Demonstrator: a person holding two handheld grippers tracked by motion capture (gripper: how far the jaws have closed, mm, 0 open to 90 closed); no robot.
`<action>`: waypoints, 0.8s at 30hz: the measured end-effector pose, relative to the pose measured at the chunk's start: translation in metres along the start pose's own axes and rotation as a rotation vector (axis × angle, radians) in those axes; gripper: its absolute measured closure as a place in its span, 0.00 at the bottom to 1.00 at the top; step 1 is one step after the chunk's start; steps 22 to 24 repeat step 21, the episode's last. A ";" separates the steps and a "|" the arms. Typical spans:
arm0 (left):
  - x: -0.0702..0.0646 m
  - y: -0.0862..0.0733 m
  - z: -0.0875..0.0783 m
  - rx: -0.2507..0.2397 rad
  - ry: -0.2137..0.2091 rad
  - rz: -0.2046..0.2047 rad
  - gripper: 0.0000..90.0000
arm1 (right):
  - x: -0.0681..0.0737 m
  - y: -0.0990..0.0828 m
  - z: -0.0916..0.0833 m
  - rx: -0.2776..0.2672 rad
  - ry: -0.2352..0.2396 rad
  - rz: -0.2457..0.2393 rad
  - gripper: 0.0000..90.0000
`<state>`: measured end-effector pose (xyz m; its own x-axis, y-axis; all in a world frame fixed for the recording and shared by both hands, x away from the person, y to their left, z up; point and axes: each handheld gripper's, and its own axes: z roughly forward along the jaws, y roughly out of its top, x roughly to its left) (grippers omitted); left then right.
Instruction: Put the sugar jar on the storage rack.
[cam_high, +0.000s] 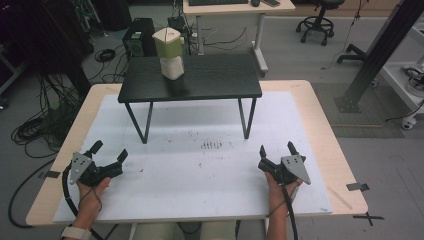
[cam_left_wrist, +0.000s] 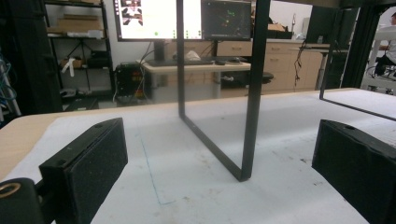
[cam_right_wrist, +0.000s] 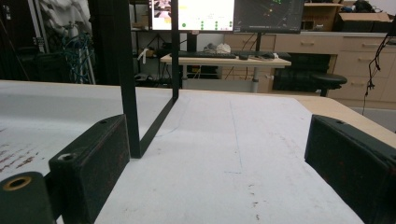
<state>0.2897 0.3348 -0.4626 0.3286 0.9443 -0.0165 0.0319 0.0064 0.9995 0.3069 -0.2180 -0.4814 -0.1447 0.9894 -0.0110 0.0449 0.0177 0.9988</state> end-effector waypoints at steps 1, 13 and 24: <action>0.000 0.000 0.000 0.000 0.000 0.000 0.04 | 0.000 0.000 0.000 0.000 0.000 0.000 0.08; 0.000 0.000 0.000 -0.001 0.004 0.000 0.04 | 0.000 0.000 0.000 -0.004 0.000 0.002 0.08; 0.000 0.000 0.000 -0.002 0.007 0.001 0.05 | 0.000 0.000 0.000 -0.004 0.001 0.003 0.08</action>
